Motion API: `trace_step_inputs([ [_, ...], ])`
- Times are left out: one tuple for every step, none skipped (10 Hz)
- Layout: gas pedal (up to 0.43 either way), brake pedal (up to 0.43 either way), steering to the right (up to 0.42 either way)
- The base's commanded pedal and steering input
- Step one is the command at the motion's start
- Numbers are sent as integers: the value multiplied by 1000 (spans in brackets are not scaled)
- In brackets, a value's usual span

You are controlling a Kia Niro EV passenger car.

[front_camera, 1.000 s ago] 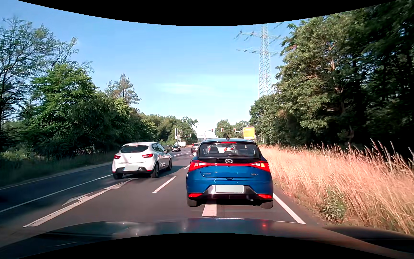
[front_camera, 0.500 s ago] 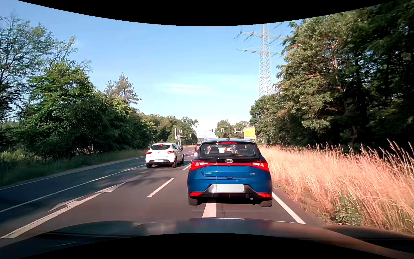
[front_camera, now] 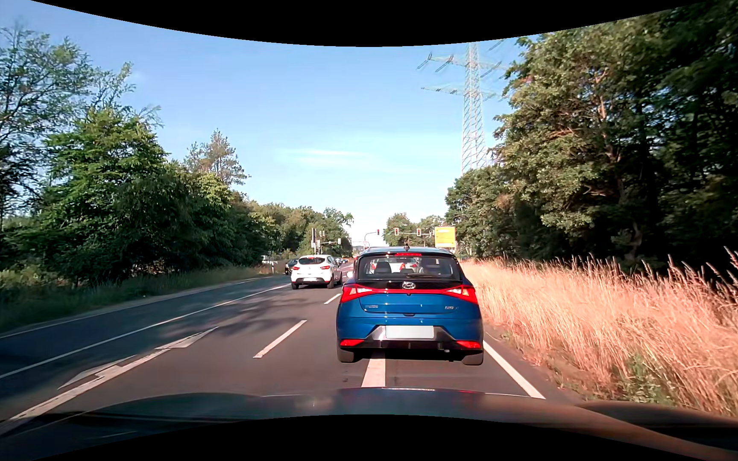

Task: Follow the waypoints while adhering to traffic rules and regulations

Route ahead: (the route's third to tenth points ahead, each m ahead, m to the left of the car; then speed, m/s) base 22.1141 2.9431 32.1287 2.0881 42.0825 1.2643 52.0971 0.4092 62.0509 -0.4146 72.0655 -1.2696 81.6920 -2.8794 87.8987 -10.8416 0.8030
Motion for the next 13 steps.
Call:
trace_step_inputs([
  [0, 79, -4],
  [0, 79, -4],
  [0, 73, -3],
  [0, 73, -3],
  [0, 73, -3],
  [0, 73, -2],
  [0, 73, -2],
  [0, 73, -2],
  [0, 73, -2],
  [0, 73, -2],
  [0, 73, -2],
  [0, 73, -2],
  [0, 73, -2],
])
